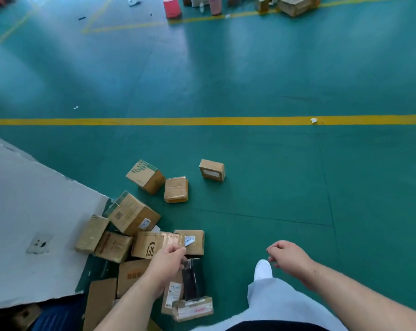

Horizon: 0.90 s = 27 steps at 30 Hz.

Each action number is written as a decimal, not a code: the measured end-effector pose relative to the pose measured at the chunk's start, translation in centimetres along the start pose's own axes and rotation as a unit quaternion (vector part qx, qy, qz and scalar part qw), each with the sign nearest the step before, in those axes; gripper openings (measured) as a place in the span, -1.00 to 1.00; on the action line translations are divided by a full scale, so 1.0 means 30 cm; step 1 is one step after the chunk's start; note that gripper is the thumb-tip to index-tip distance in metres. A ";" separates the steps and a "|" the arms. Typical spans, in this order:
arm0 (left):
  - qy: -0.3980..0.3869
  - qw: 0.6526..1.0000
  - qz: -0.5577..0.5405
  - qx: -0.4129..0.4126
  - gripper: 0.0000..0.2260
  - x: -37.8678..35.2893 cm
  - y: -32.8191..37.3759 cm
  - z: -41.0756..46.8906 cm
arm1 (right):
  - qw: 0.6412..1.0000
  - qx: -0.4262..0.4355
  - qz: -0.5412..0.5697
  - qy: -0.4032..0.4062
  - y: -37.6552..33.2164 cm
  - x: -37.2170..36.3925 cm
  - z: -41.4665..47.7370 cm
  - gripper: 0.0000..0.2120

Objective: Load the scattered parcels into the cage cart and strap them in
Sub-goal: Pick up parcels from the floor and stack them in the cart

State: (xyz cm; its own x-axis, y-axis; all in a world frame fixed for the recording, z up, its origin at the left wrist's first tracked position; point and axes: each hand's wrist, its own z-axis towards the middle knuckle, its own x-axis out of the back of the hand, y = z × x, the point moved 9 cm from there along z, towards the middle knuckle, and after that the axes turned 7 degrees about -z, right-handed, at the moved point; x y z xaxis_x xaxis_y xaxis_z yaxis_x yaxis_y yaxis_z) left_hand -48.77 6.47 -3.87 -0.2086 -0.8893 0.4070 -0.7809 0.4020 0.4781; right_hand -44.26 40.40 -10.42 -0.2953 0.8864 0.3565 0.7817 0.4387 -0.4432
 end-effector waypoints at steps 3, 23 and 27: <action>0.035 0.999 0.002 -0.004 -0.84 0.013 0.181 0.055 | 1.000 -0.001 -0.024 0.011 -0.126 0.160 0.153 -0.82; -0.060 0.995 0.028 0.075 -0.85 -0.051 0.927 1.421 | 0.984 -0.165 0.064 -0.031 -0.661 0.223 1.100 -0.83; -0.105 0.984 0.101 0.101 -0.90 -0.095 1.013 1.920 | 0.980 -0.192 0.047 -0.037 -0.772 0.110 1.510 -0.84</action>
State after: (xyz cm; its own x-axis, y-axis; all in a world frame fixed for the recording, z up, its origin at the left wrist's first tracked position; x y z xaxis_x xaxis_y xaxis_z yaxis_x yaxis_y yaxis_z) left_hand -105.83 8.65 -35.33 -0.4720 -0.8298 0.2977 -0.8080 0.5422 0.2304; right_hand -88.21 39.86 -36.24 -0.2400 0.9347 0.2620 0.9523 0.2791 -0.1234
